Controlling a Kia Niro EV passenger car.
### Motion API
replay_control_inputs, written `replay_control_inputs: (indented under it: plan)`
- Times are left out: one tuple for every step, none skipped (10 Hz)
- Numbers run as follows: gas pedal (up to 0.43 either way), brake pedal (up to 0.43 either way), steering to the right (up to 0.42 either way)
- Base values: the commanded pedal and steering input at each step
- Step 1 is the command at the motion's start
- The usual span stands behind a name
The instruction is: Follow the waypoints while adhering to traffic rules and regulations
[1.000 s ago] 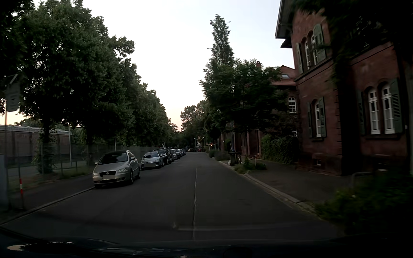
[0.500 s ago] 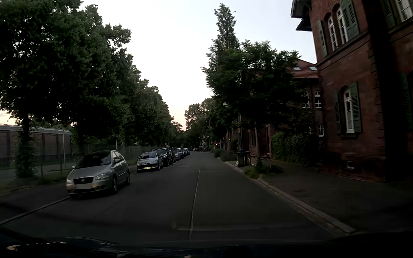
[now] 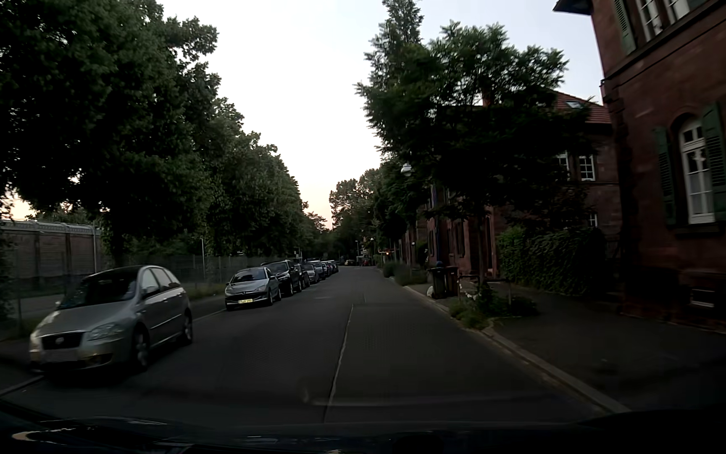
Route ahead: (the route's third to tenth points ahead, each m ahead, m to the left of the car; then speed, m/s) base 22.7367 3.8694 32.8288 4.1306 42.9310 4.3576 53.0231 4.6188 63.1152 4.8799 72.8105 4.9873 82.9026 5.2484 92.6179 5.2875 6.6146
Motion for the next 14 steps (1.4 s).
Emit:
replay_control_inputs:
  plan:
    - [0.157,0.0,-0.016]
    - [0.157,0.0,-0.014]
    - [0.157,0.0,-0.009]
    - [0.157,0.0,-0.005]
    - [0.157,0.0,-0.006]
    - [0.157,0.0,-0.01]
    - [0.157,0.0,-0.011]
    - [0.157,0.0,-0.008]
    - [0.157,0.0,-0.006]
    - [0.157,0.0,-0.008]
    - [0.157,0.0,-0.009]
    - [0.157,0.0,-0.008]
    - [0.157,0.0,-0.008]
    - [0.157,0.0,-0.008]
